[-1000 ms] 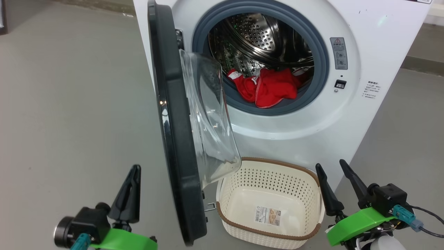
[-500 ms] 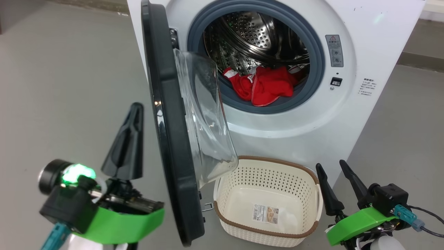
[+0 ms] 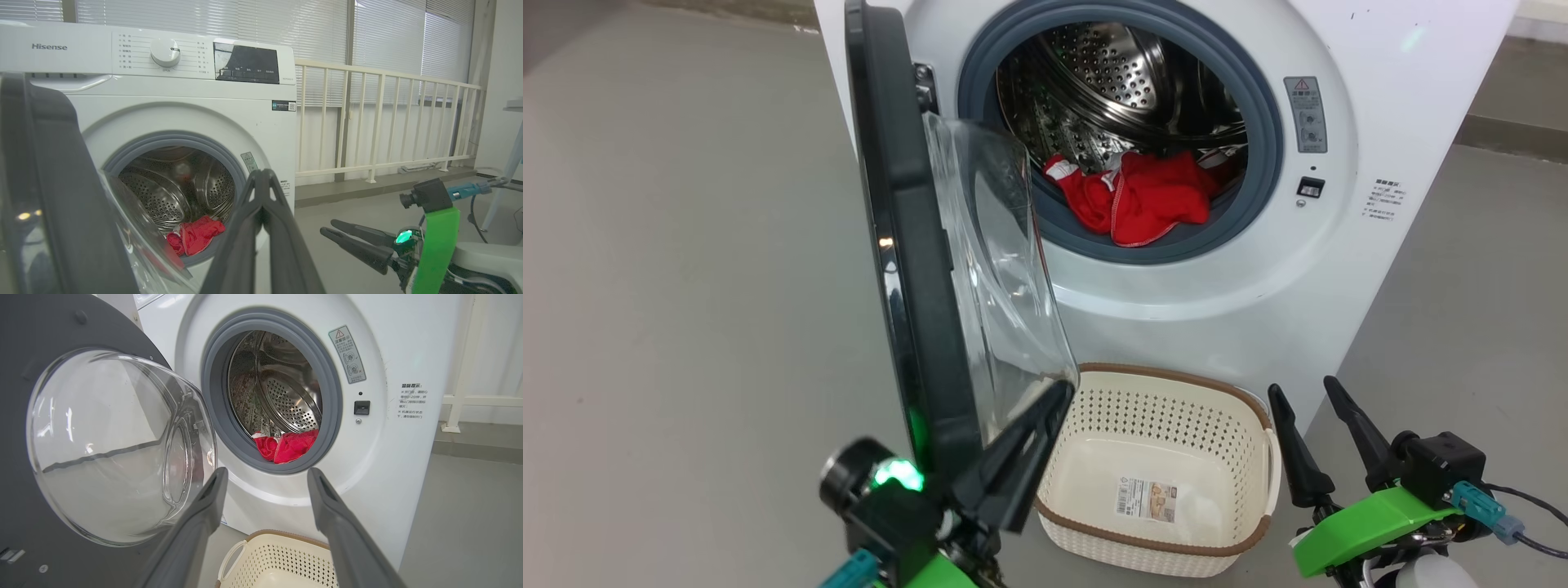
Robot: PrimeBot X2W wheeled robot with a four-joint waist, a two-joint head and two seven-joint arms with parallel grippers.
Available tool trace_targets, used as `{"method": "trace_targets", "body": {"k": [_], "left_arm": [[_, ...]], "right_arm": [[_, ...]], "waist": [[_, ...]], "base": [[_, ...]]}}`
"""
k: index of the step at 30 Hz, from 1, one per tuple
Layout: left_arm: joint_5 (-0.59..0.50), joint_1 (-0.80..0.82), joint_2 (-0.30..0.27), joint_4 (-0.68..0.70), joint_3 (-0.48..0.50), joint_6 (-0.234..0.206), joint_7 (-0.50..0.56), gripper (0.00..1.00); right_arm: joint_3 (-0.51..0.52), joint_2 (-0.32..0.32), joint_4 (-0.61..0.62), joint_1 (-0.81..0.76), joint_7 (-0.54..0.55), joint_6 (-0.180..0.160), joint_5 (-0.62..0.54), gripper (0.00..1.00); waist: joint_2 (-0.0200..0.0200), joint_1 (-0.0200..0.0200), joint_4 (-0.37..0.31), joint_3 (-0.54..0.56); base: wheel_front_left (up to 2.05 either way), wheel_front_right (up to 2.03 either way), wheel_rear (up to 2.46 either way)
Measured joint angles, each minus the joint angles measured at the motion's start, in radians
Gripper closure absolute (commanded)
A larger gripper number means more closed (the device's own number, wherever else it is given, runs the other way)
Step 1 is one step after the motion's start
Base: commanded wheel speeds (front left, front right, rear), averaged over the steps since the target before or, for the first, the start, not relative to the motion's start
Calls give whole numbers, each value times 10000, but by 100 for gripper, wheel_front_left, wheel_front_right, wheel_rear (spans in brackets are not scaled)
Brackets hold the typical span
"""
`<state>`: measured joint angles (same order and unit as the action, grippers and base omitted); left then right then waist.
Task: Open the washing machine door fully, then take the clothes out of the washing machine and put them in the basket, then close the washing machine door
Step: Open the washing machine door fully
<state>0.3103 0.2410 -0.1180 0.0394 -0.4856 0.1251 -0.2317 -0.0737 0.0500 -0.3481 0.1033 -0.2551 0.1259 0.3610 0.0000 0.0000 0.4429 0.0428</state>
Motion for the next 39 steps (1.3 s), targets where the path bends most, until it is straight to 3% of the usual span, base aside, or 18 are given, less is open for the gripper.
{"method": "trace_targets", "body": {"k": [7, 19, 29, 39], "left_arm": [[211, -236, -29, -1365, -278, -67, 479, 100], [134, -367, 82, -1833, 0, -1557, 1649, 100], [-42, -422, 65, -1356, 173, -2387, 2054, 100], [-27, -842, -303, -982, 1035, -3319, 2481, 100]], "right_arm": [[-2, 0, -12, 2, 0, 0, 0, 0], [-15, 0, -205, 1, 0, 0, -13, 0], [-6, 2, -326, -6, 0, 0, -15, 0], [-276, 4, -539, 20, 0, 0, -109, 0]], "waist": [[0, 0, 44, -41], [0, 0, 162, -43], [0, 0, 472, -48], [0, 0, 707, -282]], "base": [[0, 0, 0], [0, 0, 0], [0, 0, 0], [0, 0, 0]]}}
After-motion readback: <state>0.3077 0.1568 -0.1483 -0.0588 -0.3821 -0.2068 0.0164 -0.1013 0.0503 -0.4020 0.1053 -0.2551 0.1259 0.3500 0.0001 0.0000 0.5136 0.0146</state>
